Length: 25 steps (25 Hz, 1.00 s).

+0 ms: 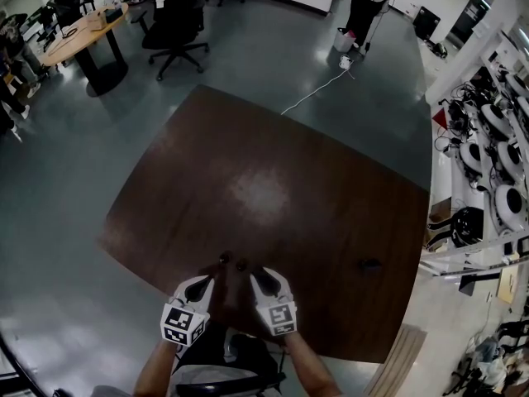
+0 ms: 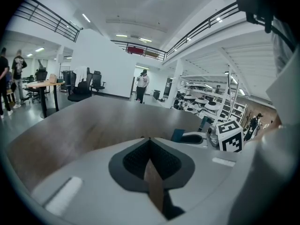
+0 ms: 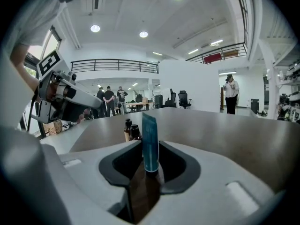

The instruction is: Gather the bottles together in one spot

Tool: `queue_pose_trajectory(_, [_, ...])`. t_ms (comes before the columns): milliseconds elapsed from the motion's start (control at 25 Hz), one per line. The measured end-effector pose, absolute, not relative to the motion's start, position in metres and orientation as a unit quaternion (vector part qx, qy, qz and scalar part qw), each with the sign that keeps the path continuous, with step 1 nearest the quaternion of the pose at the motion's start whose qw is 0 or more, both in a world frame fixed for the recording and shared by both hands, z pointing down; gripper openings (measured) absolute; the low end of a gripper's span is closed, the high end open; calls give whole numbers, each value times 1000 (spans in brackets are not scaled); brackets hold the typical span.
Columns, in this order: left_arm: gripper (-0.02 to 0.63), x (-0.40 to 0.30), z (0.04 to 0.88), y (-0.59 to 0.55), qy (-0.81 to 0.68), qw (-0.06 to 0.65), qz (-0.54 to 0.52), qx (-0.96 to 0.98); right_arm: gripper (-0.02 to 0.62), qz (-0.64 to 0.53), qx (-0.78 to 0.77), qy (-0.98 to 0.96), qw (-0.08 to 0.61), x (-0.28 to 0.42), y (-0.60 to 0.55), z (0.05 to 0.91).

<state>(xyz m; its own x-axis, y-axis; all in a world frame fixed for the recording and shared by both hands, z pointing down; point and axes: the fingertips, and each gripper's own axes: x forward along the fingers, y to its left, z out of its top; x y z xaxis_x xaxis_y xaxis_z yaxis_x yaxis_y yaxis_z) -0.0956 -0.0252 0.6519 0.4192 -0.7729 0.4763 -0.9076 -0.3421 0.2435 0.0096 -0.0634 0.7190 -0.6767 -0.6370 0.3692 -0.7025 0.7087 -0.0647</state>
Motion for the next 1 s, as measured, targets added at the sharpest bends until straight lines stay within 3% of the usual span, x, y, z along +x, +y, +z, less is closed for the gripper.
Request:
queue_pose_trajectory(200, [0, -94, 648, -25, -522, 242, 137, 807, 221, 107, 368, -910, 156, 14, -61, 713])
queue_pose_trajectory(320, [0, -96, 648, -25, -520, 242, 137, 807, 238, 113, 374, -907, 155, 15, -59, 717])
queue_pose_trajectory(800, [0, -67, 610, -28, -484, 223, 123, 837, 217, 118, 442, -882, 116, 57, -41, 656])
queue_pose_trajectory(1000, [0, -31, 587, -28, -451, 201, 115, 862, 136, 106, 489, -861, 93, 96, -28, 627])
